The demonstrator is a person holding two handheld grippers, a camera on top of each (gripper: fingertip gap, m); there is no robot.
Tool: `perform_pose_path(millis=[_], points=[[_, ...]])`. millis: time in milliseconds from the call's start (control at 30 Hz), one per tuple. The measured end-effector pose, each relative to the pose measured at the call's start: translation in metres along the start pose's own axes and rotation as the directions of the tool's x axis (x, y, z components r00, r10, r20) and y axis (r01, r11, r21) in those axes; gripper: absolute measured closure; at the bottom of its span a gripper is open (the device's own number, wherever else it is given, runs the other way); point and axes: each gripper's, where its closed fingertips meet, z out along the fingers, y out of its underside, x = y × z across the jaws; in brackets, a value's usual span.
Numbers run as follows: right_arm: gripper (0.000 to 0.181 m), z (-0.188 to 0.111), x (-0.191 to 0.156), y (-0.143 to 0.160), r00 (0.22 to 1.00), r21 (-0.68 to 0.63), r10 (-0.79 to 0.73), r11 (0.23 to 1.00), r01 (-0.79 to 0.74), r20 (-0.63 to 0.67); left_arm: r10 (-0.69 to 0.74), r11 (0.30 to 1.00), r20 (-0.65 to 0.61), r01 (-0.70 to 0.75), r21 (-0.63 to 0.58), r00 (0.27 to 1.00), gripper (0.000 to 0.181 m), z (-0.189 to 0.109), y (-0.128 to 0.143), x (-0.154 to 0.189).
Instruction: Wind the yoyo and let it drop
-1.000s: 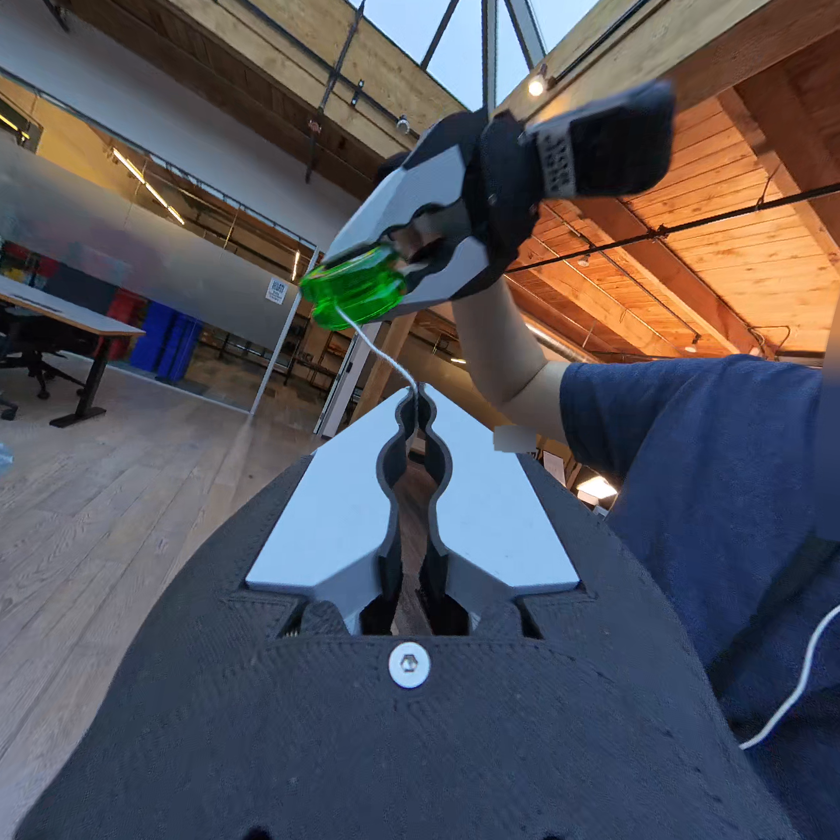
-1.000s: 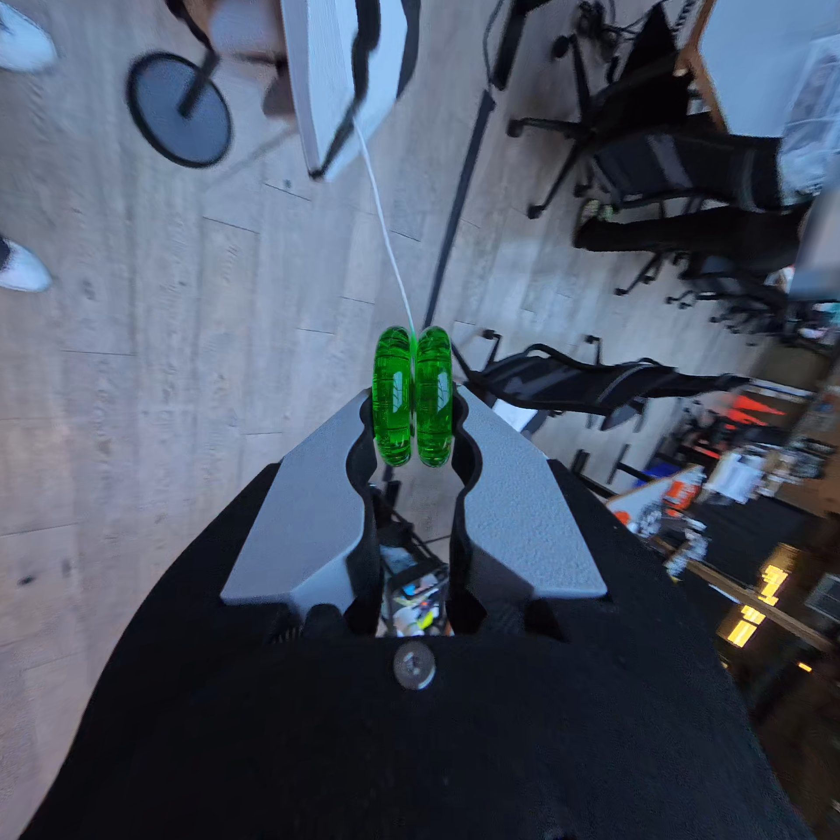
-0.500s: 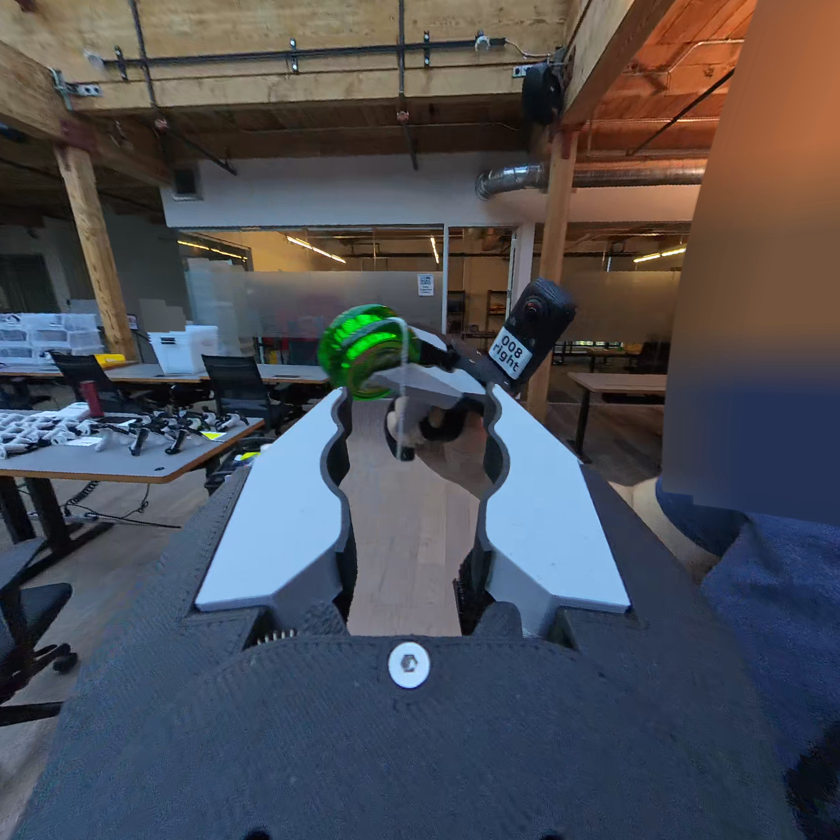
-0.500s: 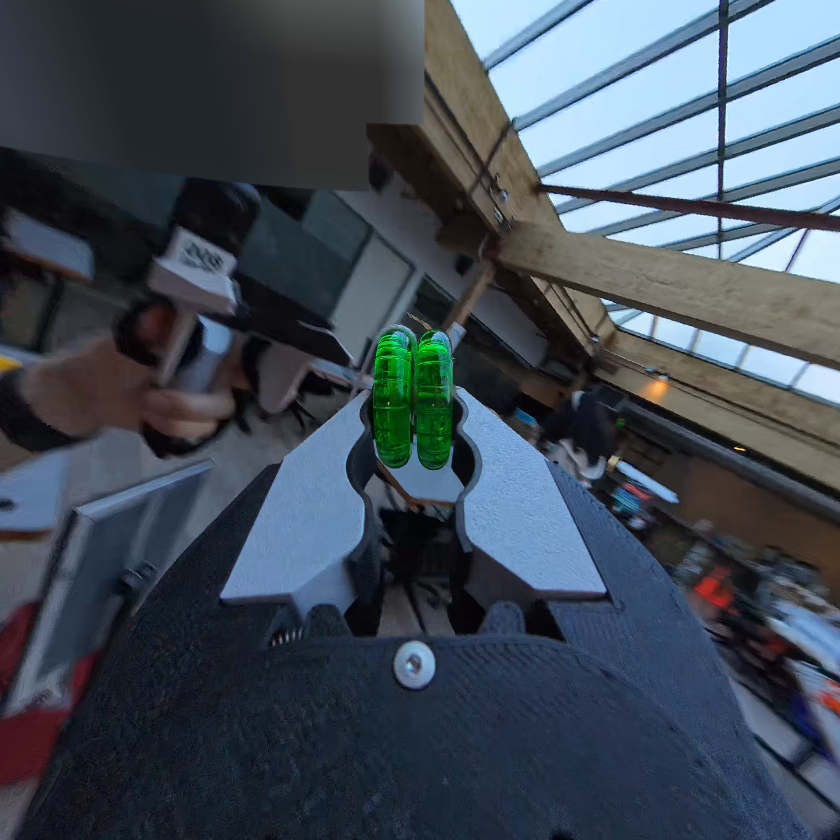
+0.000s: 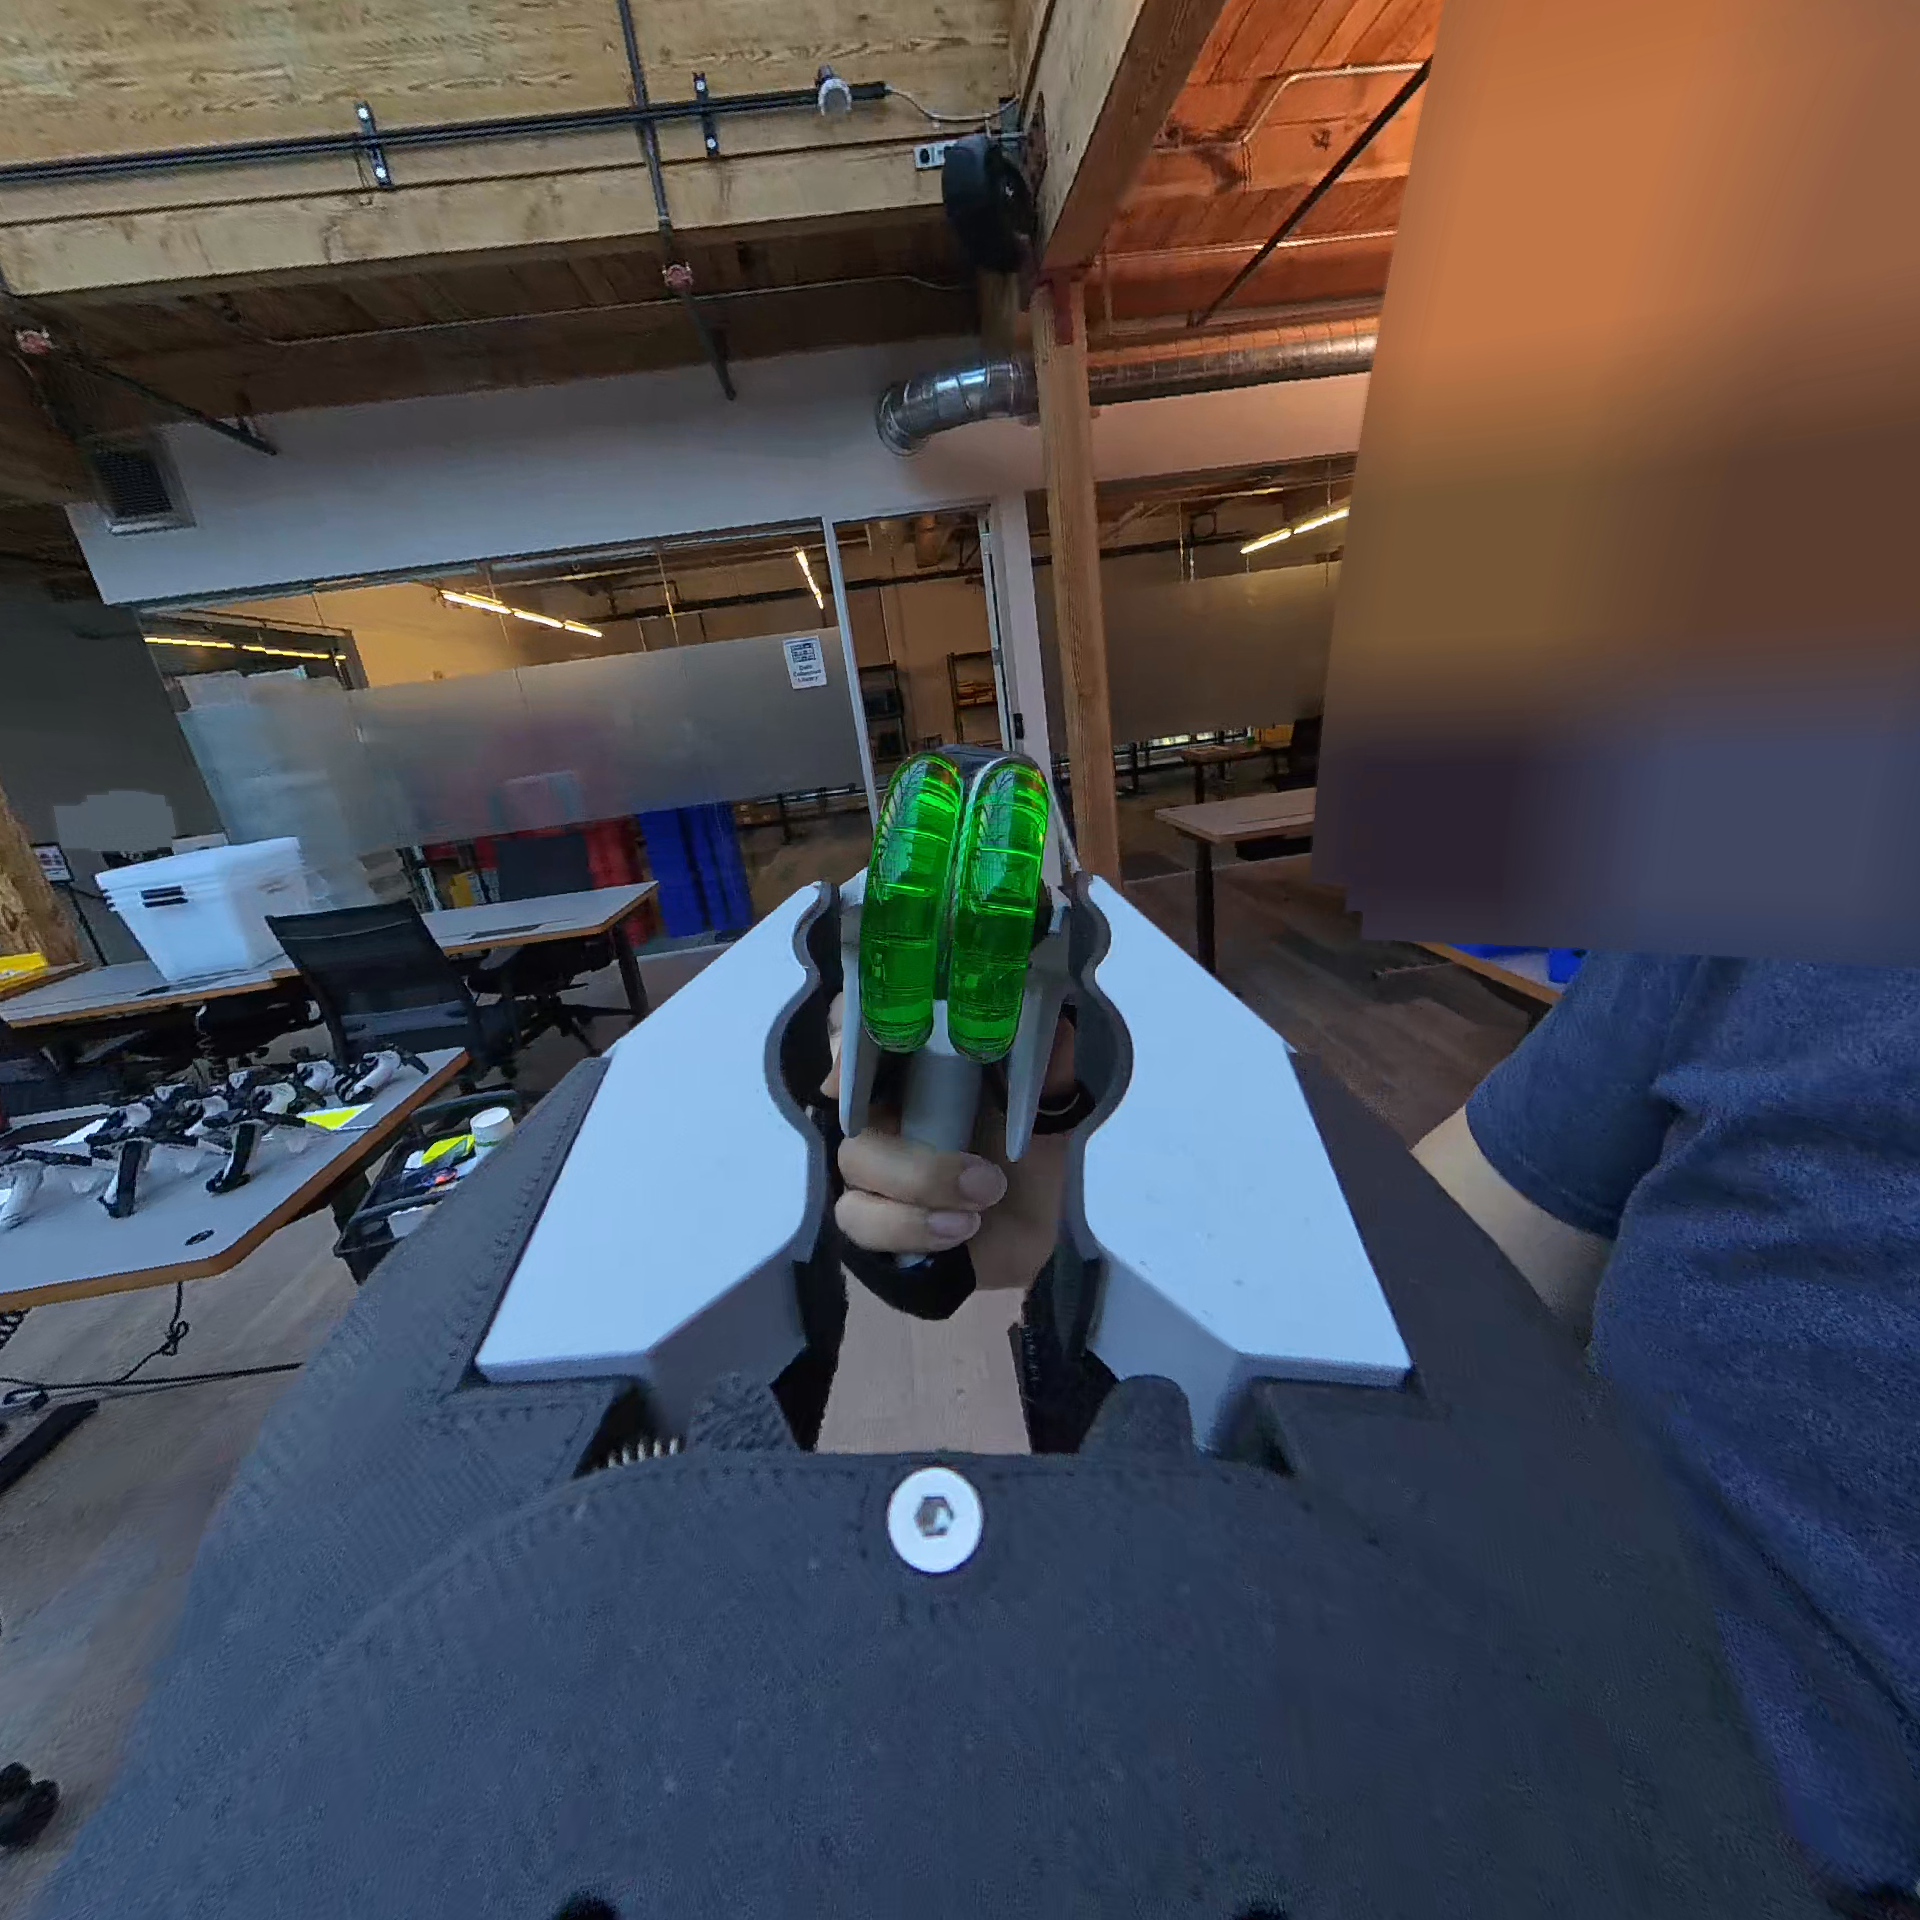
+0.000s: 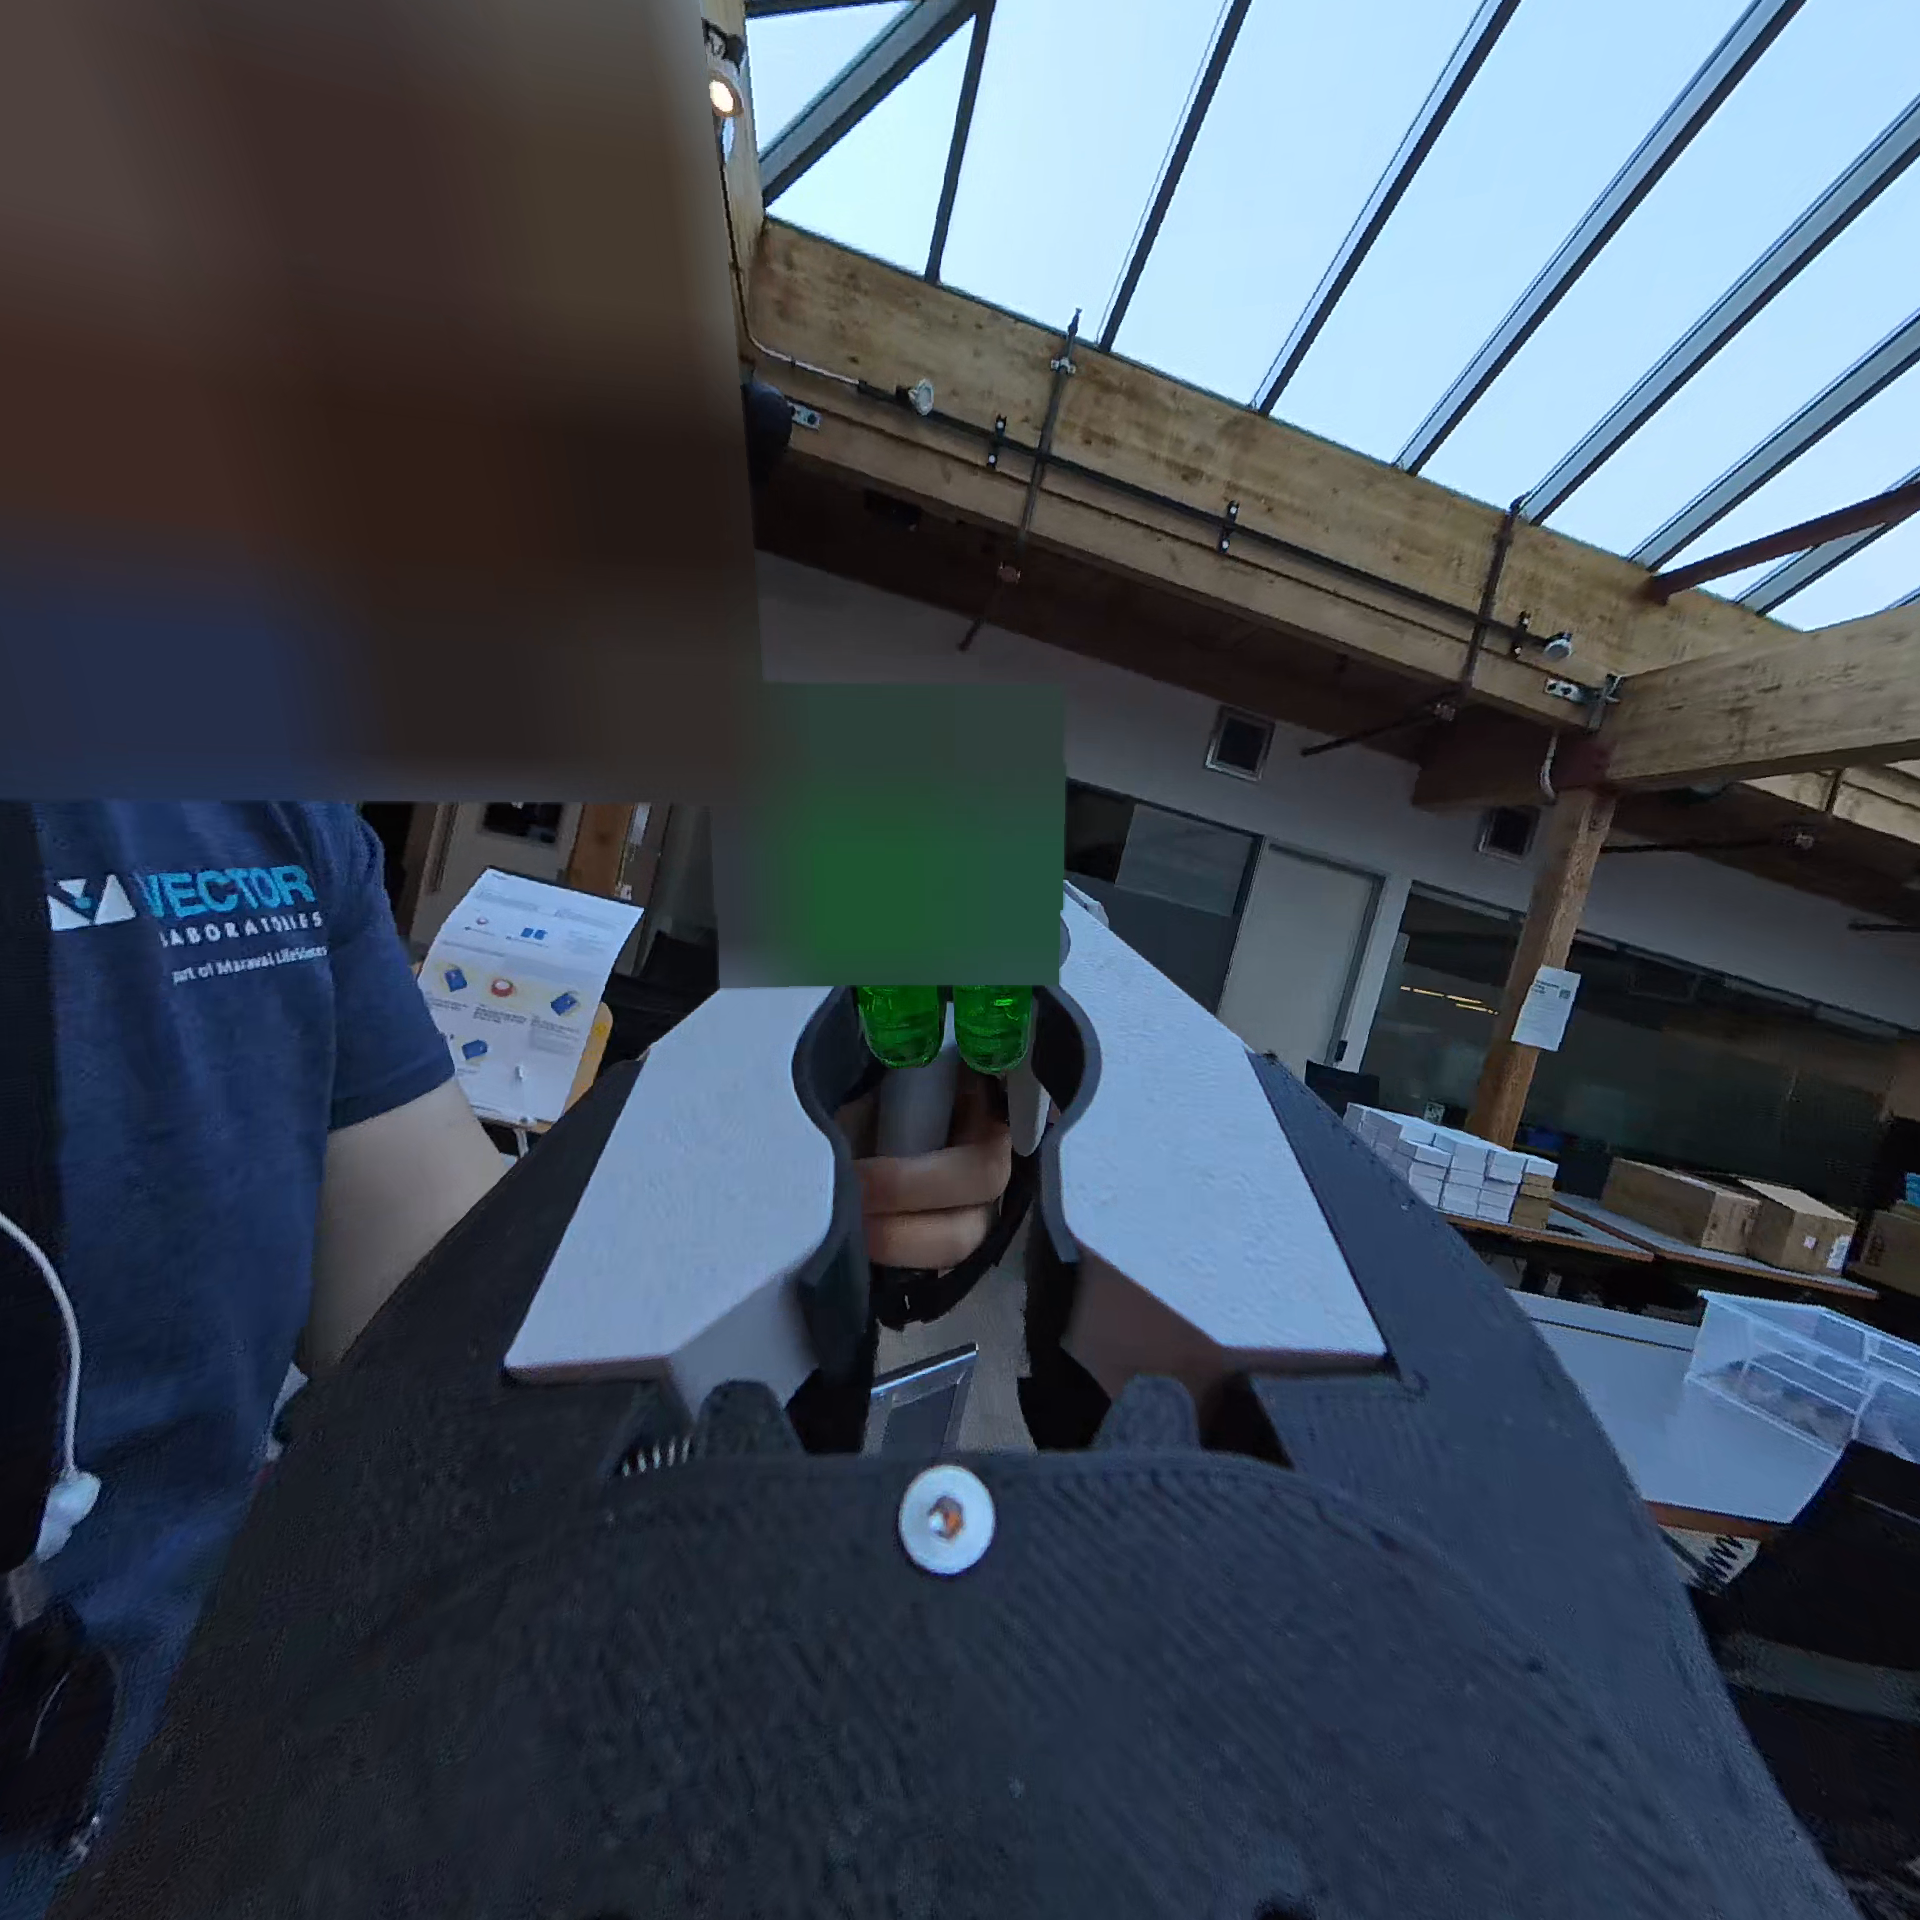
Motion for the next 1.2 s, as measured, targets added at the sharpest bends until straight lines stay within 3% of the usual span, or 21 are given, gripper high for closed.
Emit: perform_pose_path(millis=[200,400,500,633,767,933,1067,1200], points=[[0.154,-0.005,-0.016,-0.001,0.991,0.017,-0.122,0.992,0.121,0.057,0.128,0.991,-0.004,-0.128,-0.039,0.992,0.140,0.001,0.004,0.015],[0.153,-0.002,-0.031,-0.002,0.986,0.018,-0.066,0.998,0.064,0.153,0.139,0.988,-0.071,-0.143,-0.051,0.988,0.145,-0.004,0.001,0.029],[0.153,-0.001,-0.028,0.000,0.989,0.026,-0.061,0.998,0.058,0.137,0.228,0.972,-0.028,-0.230,-0.057,0.973,0.148,-0.007,-0.001,0.027],[0.153,0.001,-0.024,0.004,0.988,-0.008,-0.112,0.994,0.113,0.103,0.340,0.930,0.024,-0.332,-0.158,0.940,0.153,-0.010,0.000,0.022],[0.153,0.003,-0.018,0.009,0.980,-0.115,-0.186,0.974,0.193,0.074,0.407,0.892,0.056,-0.383,-0.238,0.912,0.153,-0.010,-0.002,0.020],[0.143,-0.011,-0.004,0.019,0.969,-0.296,-0.246,0.924,0.242,0.026,0.369,0.911,0.127,-0.332,-0.244,0.921,0.153,-0.016,-0.006,0.009],[0.131,-0.037,0.016,0.030,0.982,-0.544,-0.185,0.829,0.129,-0.049,0.329,0.899,0.161,-0.256,-0.356,0.931,0.153,-0.026,0.007,-0.008],[0.121,-0.026,0.018,0.031,0.992,-0.642,-0.084,0.767,0.002,-0.097,0.267,0.859,0.138,-0.170,-0.483,0.954,0.153,-0.029,0.034,-0.019]])
